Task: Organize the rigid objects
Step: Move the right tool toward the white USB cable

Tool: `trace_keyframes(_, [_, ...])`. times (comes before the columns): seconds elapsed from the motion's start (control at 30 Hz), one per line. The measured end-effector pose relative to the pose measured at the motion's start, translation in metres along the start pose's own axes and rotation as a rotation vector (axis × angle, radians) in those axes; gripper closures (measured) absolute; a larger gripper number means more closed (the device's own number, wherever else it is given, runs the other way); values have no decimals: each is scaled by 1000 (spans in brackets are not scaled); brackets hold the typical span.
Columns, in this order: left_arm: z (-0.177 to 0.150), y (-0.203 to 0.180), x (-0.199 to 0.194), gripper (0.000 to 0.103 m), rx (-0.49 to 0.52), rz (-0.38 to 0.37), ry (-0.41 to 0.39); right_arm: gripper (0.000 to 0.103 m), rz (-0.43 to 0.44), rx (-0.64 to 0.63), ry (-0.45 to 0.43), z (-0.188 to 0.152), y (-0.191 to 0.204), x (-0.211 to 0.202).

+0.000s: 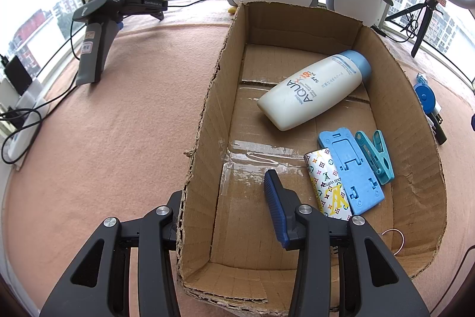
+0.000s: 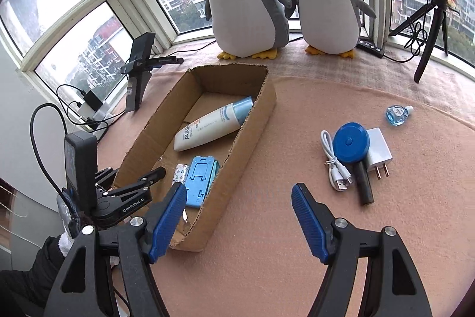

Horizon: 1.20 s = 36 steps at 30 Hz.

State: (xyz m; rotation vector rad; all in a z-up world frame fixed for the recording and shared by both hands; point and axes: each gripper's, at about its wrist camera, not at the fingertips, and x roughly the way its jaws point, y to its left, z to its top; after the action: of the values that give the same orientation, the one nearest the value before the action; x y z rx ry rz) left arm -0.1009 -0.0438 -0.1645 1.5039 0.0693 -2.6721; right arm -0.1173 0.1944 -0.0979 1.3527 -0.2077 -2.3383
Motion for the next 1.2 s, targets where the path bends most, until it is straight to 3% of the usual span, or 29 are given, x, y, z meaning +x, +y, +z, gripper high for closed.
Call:
trace_keyframes(0.43, [0,0,0,61,0,1,0,33,-77,-3,94,13,-50,44])
trace_keyframes(0.93, [-2,2,1,61,-3,1,2,34,-119,-29,168,24,-63,78])
trace_keyframes(1.2, [-2,2,1,61,-3,1,2,46,-153,-11,195,30,-75,92])
